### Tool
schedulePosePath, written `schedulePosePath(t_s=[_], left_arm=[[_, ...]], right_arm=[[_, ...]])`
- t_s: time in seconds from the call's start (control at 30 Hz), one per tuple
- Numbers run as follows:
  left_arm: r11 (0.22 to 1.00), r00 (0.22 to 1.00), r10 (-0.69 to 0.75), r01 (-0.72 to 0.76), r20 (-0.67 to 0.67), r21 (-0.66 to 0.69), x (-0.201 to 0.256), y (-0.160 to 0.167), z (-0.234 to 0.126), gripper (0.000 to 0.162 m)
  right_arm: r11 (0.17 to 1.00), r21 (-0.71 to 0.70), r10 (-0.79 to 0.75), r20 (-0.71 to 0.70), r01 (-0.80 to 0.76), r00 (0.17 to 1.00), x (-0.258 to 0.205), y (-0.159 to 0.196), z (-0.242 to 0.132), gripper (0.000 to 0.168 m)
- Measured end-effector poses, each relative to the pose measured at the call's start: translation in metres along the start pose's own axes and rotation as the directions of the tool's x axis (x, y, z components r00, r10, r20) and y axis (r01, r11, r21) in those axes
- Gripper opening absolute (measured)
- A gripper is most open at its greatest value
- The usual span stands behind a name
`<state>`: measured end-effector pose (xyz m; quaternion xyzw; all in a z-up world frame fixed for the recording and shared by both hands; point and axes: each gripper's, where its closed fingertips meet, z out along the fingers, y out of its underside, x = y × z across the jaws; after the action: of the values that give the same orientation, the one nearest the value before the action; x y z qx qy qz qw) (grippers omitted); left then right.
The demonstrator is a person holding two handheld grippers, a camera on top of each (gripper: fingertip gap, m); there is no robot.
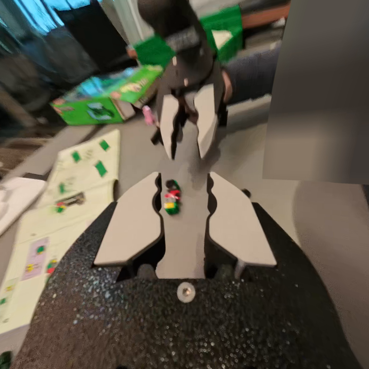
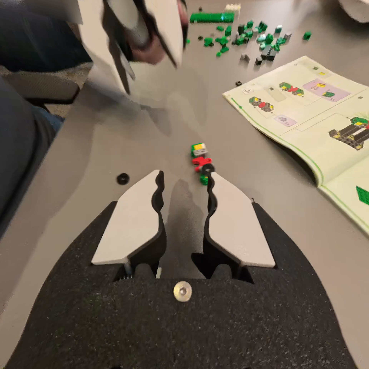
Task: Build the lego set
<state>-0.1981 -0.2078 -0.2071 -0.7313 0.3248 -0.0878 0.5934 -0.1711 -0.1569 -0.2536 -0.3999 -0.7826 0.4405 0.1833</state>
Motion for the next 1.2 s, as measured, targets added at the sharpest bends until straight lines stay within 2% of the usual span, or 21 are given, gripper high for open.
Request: schedulePosePath(t_s=[0.07, 0.13, 0.17, 0.23, 0.33, 0.47, 0.63, 0.8, 0.97, 1.2], left_arm=[[0.992, 0.997, -0.023, 0.013, -0.076, -0.126, 0.018, 0.021, 0.006, 0.044], [0.976, 0.994, -0.044, 0.022, -0.098, -0.215, 0.028, 0.039, 0.008, 0.045], [0.972, 0.995, -0.043, 0.023, -0.085, -0.233, 0.029, 0.045, 0.007, 0.046], [0.973, 0.998, -0.039, 0.029, -0.041, -0.229, 0.027, 0.049, 0.004, 0.046], [0.981, 0.998, -0.044, 0.05, 0.035, -0.186, 0.016, 0.047, -0.002, 0.044], [0.98, 0.995, -0.076, 0.086, 0.066, -0.178, 0.002, 0.051, -0.003, 0.042], [0.97, 0.989, -0.111, 0.129, 0.1, -0.205, -0.011, 0.056, 0.003, 0.06], [0.969, 0.991, -0.079, 0.103, 0.112, -0.226, -0.014, 0.061, 0.001, 0.064], [0.968, 0.987, -0.093, 0.121, 0.134, -0.22, -0.014, 0.063, -0.002, 0.065], [0.961, 0.983, -0.139, 0.164, 0.122, -0.222, -0.016, 0.065, 0.007, 0.068]], right_arm=[[0.999, 0.024, 0.049, -0.055, -0.048, 0.997, -0.019, 0.0, -0.007, 0.04], [0.994, 0.005, 0.109, -0.128, -0.109, 0.986, -0.033, 0.008, -0.007, 0.035], [0.991, 0.003, 0.128, -0.209, -0.131, 0.969, -0.034, 0.011, -0.007, 0.024], [0.98, 0.06, 0.201, -0.378, -0.192, 0.904, -0.032, 0.011, -0.007, 0.017], [0.948, 0.075, 0.315, -0.373, -0.31, 0.873, -0.055, 0.012, 0.008, 0.021], [0.955, -0.024, 0.261, -0.4, -0.295, 0.879, -0.074, 0.021, 0.025, 0.022], [0.939, -0.044, 0.288, -0.438, -0.34, 0.852, -0.081, 0.024, 0.04, 0.023], [0.931, -0.092, 0.275, -0.465, -0.354, 0.842, -0.079, 0.028, 0.049, 0.024], [0.92, -0.197, 0.17, -0.578, -0.339, 0.798, -0.072, 0.035, 0.038, 0.022], [0.908, -0.116, 0.276, -0.554, -0.402, 0.785, -0.076, 0.033, 0.034, 0.022]])
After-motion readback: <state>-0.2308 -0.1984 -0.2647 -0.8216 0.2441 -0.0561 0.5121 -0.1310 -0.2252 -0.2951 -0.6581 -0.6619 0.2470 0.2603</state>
